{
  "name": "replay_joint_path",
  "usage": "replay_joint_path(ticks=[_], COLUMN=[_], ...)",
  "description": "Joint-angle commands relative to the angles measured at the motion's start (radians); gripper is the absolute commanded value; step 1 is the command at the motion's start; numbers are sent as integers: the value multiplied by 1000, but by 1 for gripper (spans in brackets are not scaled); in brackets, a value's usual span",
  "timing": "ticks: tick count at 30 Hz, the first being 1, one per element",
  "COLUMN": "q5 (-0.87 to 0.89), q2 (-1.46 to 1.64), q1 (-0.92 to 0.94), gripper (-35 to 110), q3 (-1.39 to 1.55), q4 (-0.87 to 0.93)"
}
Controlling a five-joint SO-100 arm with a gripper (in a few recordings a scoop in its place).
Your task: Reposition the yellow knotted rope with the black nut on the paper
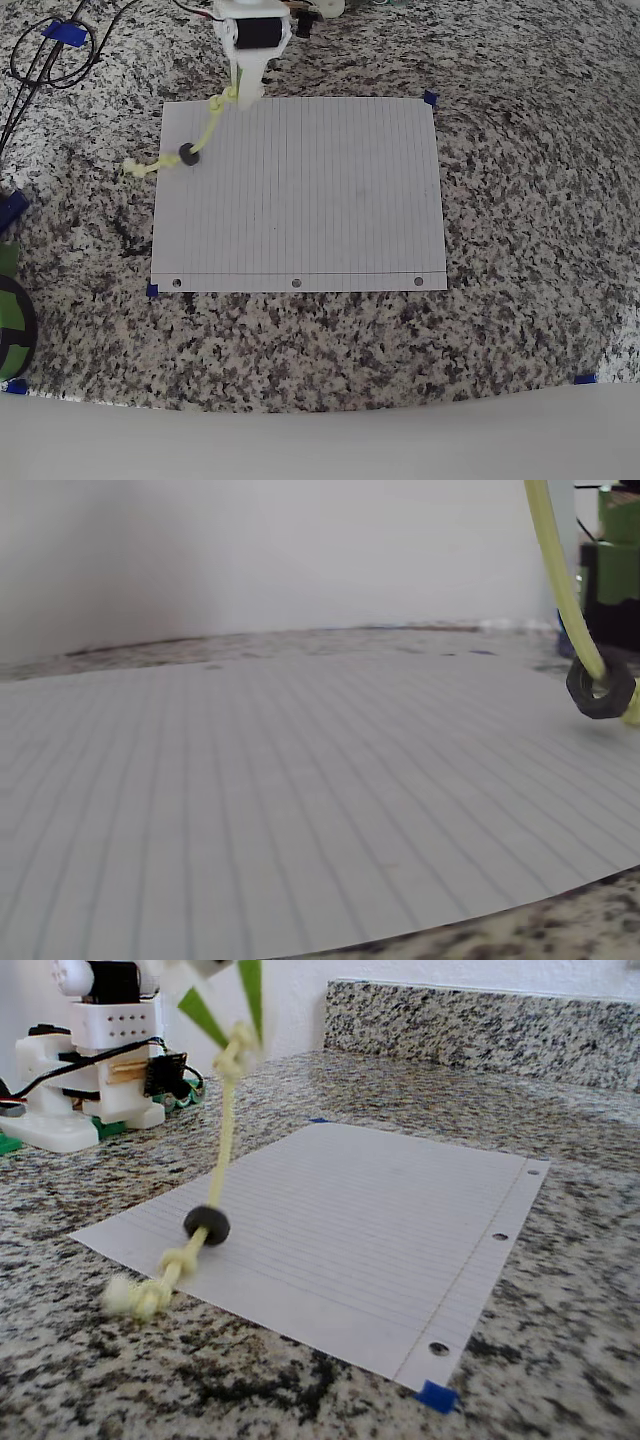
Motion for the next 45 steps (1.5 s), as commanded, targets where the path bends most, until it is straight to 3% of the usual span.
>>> replay_joint_path(ticks=[1,9,23,45], q5=[-138,-337,-304,293], q2=[91,247,281,351], q1=[-20,-48,-253,-609], gripper=[0,0,0,3], q3=[-21,-20,92,495], q4=[-5,-32,-15,-328])
